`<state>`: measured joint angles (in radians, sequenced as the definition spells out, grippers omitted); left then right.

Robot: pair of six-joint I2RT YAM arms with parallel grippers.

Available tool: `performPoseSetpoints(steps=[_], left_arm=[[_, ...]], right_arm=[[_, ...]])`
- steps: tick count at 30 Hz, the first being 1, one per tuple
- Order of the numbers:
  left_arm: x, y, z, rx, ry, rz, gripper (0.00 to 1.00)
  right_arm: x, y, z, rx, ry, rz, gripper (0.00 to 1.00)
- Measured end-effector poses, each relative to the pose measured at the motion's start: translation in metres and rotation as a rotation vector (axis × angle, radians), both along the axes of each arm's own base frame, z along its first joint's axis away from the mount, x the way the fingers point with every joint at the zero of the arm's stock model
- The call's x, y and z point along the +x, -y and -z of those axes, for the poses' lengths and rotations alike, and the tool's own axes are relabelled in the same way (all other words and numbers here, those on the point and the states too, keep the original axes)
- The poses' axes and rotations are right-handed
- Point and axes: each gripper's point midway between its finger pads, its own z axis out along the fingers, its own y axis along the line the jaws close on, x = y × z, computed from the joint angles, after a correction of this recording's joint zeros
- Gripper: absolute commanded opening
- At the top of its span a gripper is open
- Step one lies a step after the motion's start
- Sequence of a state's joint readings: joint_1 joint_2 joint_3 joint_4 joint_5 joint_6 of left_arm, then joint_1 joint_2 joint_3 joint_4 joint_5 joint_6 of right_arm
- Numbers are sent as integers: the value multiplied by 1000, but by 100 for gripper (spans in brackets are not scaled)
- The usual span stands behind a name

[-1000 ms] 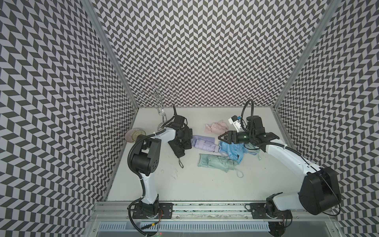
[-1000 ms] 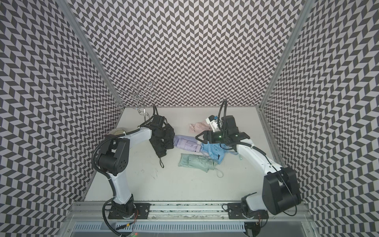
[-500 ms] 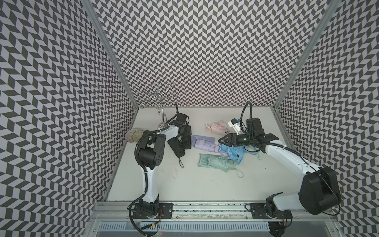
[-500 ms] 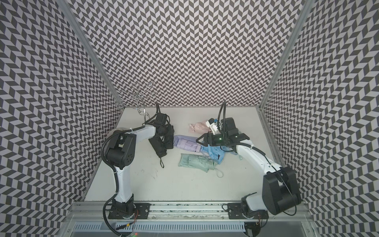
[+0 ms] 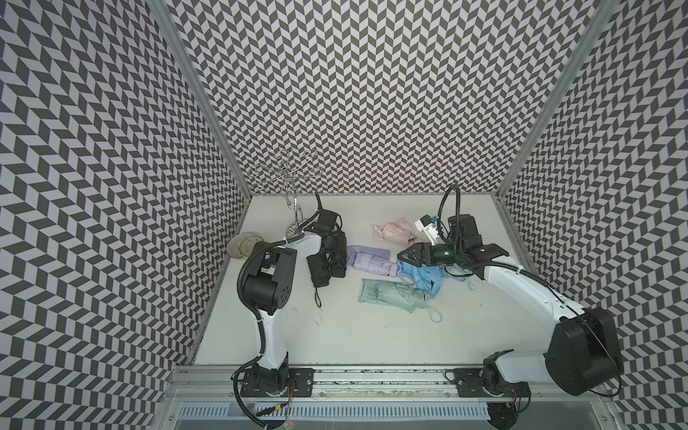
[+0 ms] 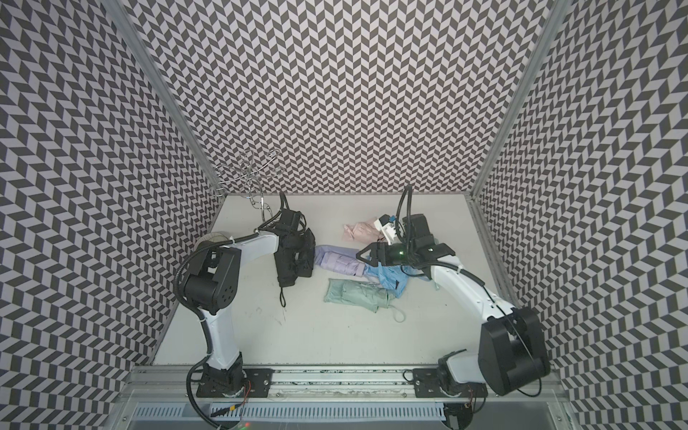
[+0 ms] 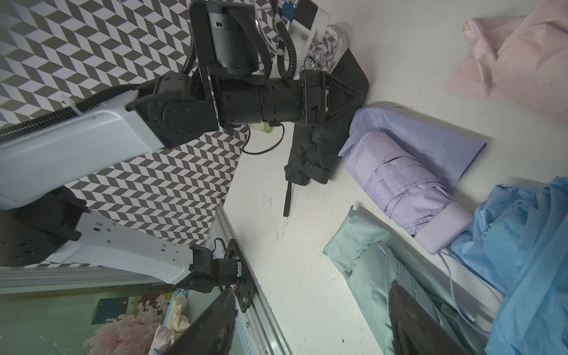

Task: Take umbrellas out of sleeves
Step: Pick up the umbrella from the center of the board.

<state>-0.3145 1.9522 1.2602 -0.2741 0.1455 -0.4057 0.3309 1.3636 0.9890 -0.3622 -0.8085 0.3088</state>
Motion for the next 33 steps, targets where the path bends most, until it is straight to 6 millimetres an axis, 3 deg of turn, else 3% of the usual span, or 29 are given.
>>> performPoseSetpoints(steps=[3,10,17,21,26,33], left_arm=[[-16,2,-17,-58,-11,-12,14],[-48,11,-85,-252,43,-56,13],[-120,24,-95,-450,-28,-133,13],[-155,21,-116,-590,-28,-230,14],[-168,3,-148,-772,21,-377,13],[-170,-5,-153,-871,-18,-497,13]], right_arm=[[-6,2,-5,10,15,2,76],[-27,7,-18,45,51,-2,77],[-50,14,-26,69,90,-2,77],[-64,12,-17,83,72,-15,79],[-91,-4,5,98,12,-84,82],[-123,-40,12,139,-14,-218,85]])
